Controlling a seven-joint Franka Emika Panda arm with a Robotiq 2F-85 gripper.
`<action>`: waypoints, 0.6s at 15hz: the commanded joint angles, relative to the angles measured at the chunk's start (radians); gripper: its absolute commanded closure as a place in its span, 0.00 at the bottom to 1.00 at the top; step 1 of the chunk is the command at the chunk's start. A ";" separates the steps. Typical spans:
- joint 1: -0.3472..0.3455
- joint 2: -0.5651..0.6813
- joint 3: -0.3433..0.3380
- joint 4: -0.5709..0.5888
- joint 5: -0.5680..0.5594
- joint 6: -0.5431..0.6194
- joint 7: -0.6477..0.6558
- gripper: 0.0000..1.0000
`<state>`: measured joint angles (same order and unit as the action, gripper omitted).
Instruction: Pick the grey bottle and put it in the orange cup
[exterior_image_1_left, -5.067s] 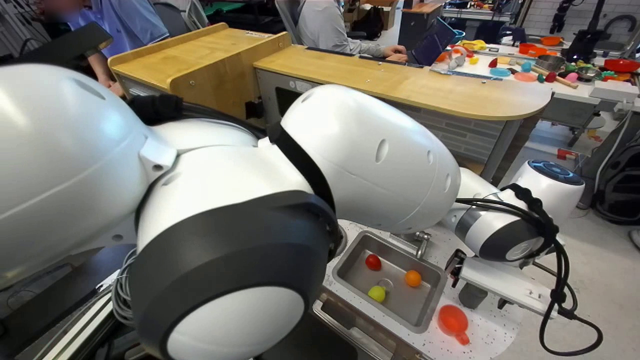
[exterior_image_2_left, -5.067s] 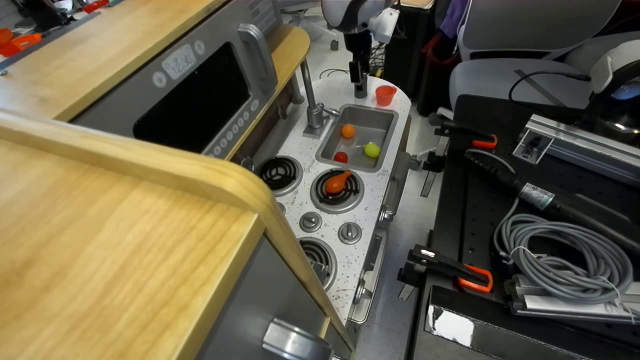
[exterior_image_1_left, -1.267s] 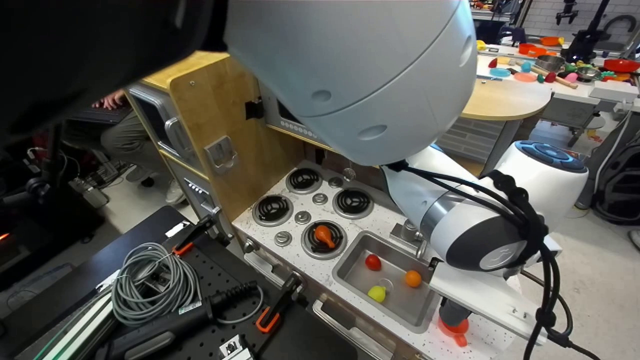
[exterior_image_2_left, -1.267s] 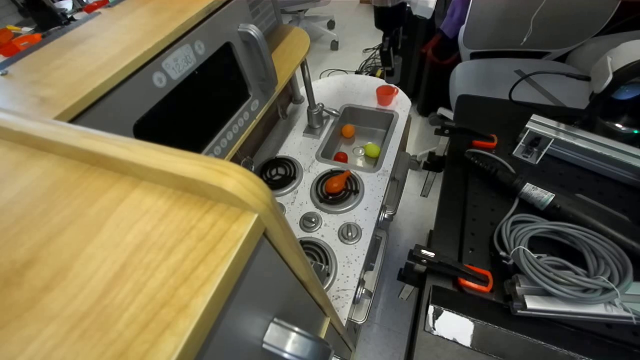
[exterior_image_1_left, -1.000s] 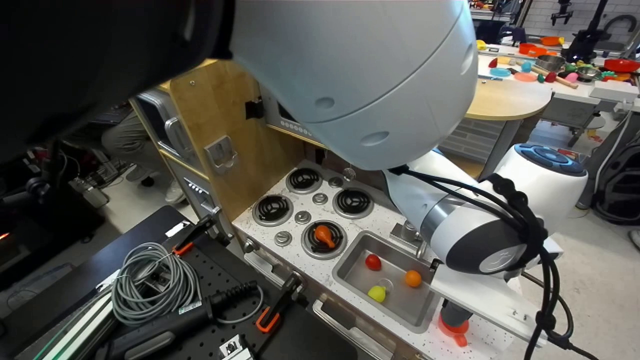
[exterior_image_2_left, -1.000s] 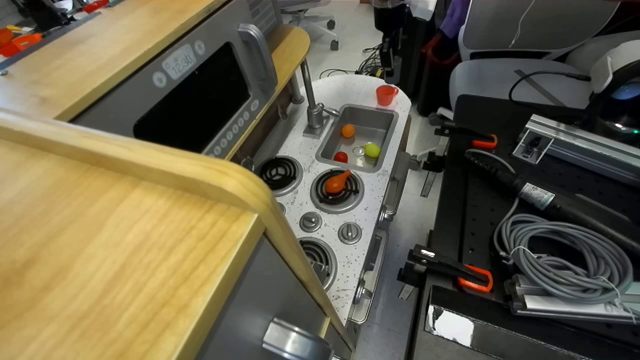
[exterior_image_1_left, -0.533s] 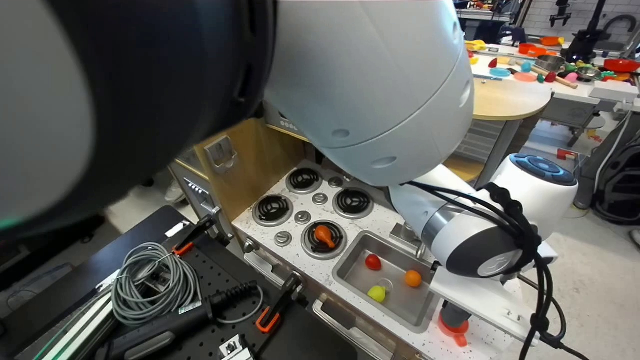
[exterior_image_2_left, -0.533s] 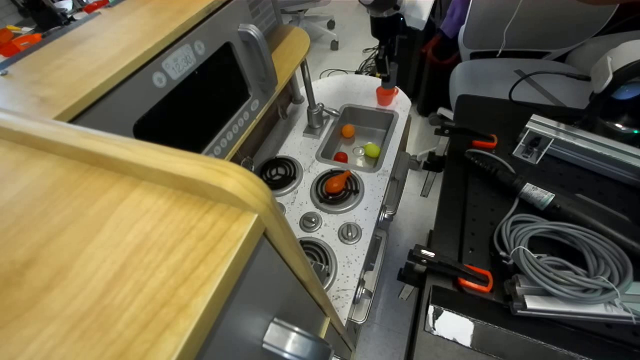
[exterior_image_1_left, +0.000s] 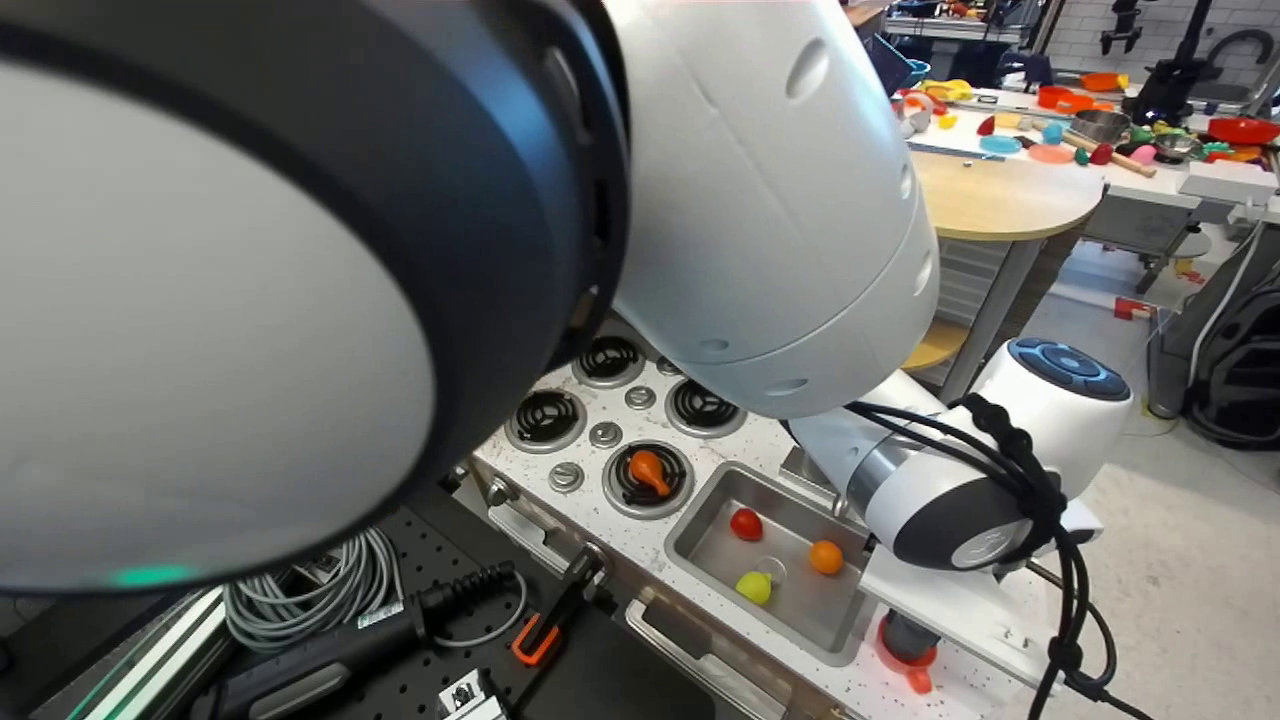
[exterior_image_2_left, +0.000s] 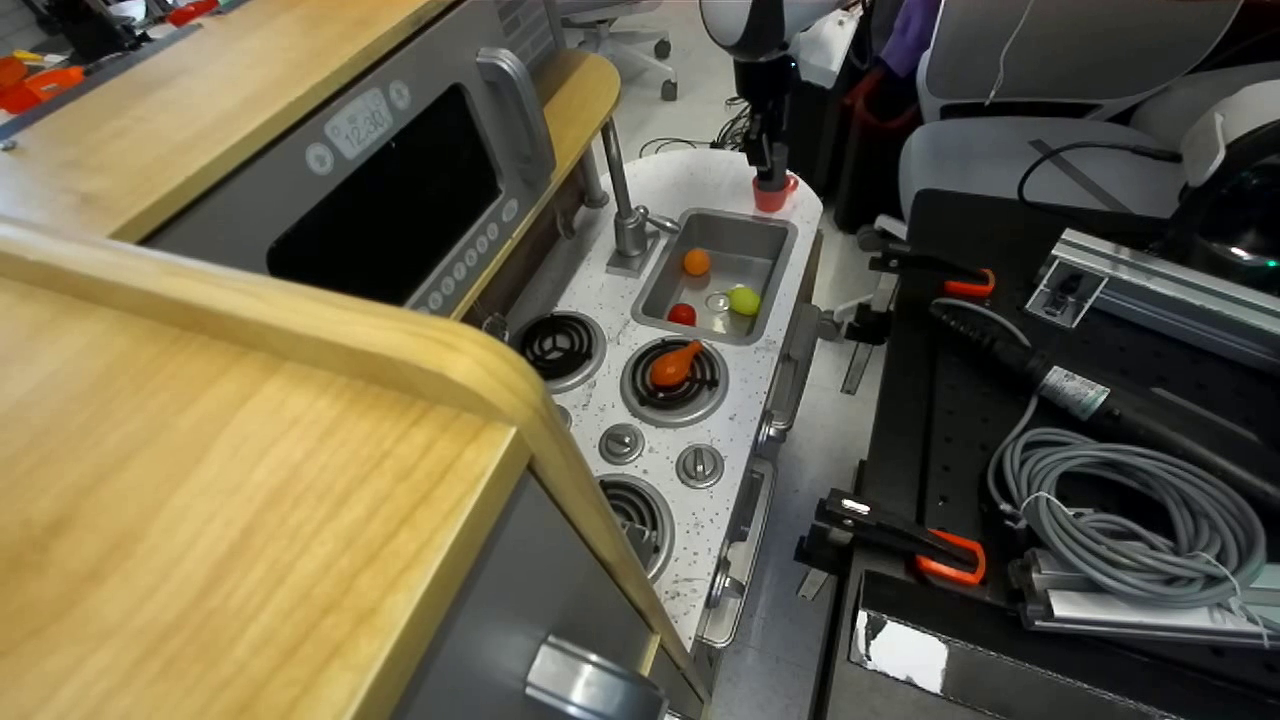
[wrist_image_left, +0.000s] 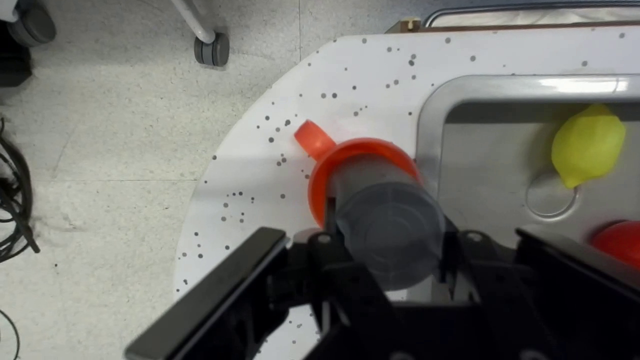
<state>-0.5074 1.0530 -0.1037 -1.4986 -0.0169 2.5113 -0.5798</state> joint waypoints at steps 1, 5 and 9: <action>-0.003 0.037 0.006 0.081 -0.021 -0.041 0.012 0.37; -0.003 0.012 0.004 0.068 -0.024 -0.063 0.006 0.15; -0.009 -0.115 0.012 -0.063 -0.029 -0.046 -0.031 0.00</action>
<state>-0.5073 1.0529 -0.1015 -1.4532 -0.0203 2.4807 -0.5837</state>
